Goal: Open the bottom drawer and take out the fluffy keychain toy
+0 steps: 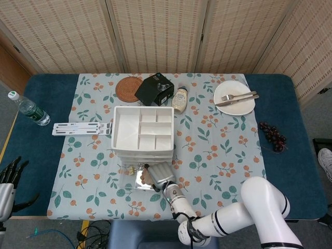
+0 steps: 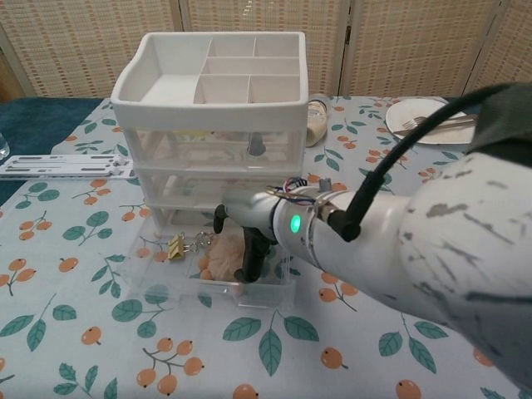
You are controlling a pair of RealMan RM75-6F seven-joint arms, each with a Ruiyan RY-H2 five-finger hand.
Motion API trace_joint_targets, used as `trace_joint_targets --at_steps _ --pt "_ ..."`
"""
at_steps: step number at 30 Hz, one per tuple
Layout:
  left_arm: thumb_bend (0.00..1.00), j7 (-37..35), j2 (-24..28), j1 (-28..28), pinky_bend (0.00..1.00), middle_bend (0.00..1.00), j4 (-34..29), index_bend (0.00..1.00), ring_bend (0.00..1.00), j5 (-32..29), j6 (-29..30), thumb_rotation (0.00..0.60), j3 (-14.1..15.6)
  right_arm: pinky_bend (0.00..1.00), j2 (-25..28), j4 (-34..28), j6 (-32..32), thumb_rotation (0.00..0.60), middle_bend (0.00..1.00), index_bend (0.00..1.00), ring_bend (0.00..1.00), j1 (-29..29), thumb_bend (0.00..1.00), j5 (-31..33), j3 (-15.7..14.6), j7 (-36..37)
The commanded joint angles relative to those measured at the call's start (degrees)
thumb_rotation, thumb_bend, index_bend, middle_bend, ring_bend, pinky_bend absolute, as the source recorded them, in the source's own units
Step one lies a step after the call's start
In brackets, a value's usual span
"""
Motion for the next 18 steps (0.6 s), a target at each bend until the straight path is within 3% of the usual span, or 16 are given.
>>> trace_joint_targets --at_steps 1,18 --pt "0.19 -0.08 -0.04 0.01 0.12 0.0 0.1 0.09 0.03 0.0 -0.05 0.6 0.01 1.0 -0.28 0.34 0.17 0.6 0.93 0.17 1.0 -0.51 0.41 -0.66 0.08 -0.54" --pt "0.19 0.39 -0.05 -0.14 0.11 0.0 -0.25 0.09 0.03 -0.03 -0.37 0.6 -0.14 1.0 -2.01 3.08 -1.78 0.6 0.93 0.19 1.0 -2.09 0.42 -0.67 1.79 -4.1"
